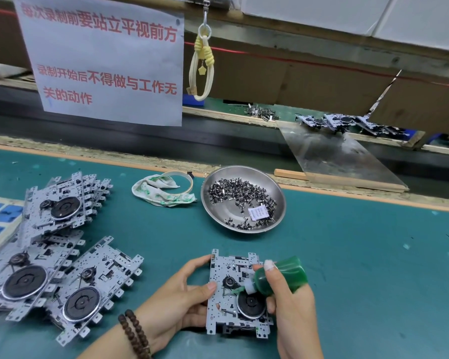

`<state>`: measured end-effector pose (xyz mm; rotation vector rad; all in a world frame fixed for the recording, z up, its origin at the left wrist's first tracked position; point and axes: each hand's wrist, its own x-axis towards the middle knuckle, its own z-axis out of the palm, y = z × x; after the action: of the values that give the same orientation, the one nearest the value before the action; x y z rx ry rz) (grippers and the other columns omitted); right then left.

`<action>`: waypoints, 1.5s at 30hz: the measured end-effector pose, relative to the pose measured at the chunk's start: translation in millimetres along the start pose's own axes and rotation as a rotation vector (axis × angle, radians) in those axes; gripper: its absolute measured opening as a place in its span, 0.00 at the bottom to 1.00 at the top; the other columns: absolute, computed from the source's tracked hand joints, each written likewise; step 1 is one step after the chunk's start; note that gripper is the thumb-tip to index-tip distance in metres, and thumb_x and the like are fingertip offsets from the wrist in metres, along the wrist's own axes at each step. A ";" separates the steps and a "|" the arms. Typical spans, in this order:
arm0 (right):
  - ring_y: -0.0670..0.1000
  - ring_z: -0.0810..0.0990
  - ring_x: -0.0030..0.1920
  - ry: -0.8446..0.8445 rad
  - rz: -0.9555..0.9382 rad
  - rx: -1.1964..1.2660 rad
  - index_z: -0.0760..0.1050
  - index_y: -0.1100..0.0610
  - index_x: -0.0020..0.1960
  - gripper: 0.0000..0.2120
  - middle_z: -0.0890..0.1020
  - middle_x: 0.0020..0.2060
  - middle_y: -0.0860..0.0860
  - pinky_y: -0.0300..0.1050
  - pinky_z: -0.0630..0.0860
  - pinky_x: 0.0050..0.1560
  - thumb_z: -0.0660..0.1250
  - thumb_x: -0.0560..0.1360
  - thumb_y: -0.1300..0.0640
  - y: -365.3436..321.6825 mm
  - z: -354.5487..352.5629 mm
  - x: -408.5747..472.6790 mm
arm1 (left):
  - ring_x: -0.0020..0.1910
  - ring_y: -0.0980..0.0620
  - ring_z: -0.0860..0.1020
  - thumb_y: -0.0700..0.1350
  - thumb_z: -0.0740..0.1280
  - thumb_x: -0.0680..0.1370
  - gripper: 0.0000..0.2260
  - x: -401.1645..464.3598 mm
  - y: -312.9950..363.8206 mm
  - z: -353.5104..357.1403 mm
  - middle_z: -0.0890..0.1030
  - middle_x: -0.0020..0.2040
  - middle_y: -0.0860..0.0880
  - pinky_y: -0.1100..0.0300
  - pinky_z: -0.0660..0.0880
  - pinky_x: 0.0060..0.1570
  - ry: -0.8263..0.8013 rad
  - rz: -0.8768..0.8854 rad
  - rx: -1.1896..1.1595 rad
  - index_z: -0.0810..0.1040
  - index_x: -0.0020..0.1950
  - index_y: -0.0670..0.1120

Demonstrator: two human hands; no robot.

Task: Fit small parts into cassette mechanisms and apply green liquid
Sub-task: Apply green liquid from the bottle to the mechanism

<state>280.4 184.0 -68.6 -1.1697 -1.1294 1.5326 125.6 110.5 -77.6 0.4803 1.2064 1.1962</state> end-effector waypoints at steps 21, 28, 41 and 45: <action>0.43 0.63 0.19 -0.034 -0.003 0.010 0.80 0.63 0.41 0.20 0.83 0.30 0.60 0.31 0.66 0.23 0.67 0.62 0.46 -2.5 -0.4 -2.4 | 0.36 0.46 0.82 0.44 0.70 0.67 0.26 2.0 -1.8 -2.5 0.82 0.50 0.36 0.56 0.81 0.36 -0.045 0.011 0.014 0.69 0.64 0.56; 0.45 0.64 0.20 -0.054 -0.015 -0.015 0.80 0.63 0.40 0.19 0.82 0.30 0.61 0.32 0.67 0.24 0.67 0.62 0.46 -2.5 -1.4 -1.4 | 0.36 0.46 0.82 0.44 0.70 0.67 0.27 2.0 -2.6 -3.4 0.82 0.50 0.37 0.56 0.81 0.35 -0.048 0.011 0.018 0.69 0.64 0.56; 0.43 0.64 0.19 -0.029 -0.012 0.040 0.83 0.50 0.35 0.11 0.84 0.32 0.55 0.31 0.67 0.23 0.67 0.62 0.45 -3.5 0.2 -3.7 | 0.36 0.46 0.81 0.44 0.70 0.67 0.26 2.6 -3.0 -3.8 0.82 0.50 0.36 0.55 0.81 0.36 -0.044 0.013 0.026 0.69 0.64 0.57; 0.45 0.65 0.20 -0.050 -0.005 -0.003 0.80 0.61 0.37 0.20 0.84 0.32 0.59 0.32 0.67 0.24 0.68 0.61 0.44 -1.0 -1.2 -2.7 | 0.35 0.46 0.82 0.43 0.69 0.69 0.25 2.5 -3.0 -3.7 0.82 0.49 0.36 0.56 0.80 0.34 -0.041 0.012 0.028 0.69 0.64 0.57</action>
<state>282.2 181.8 -67.3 -1.1357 -1.1676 1.5648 123.4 110.5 -82.5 0.5311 1.1880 1.1753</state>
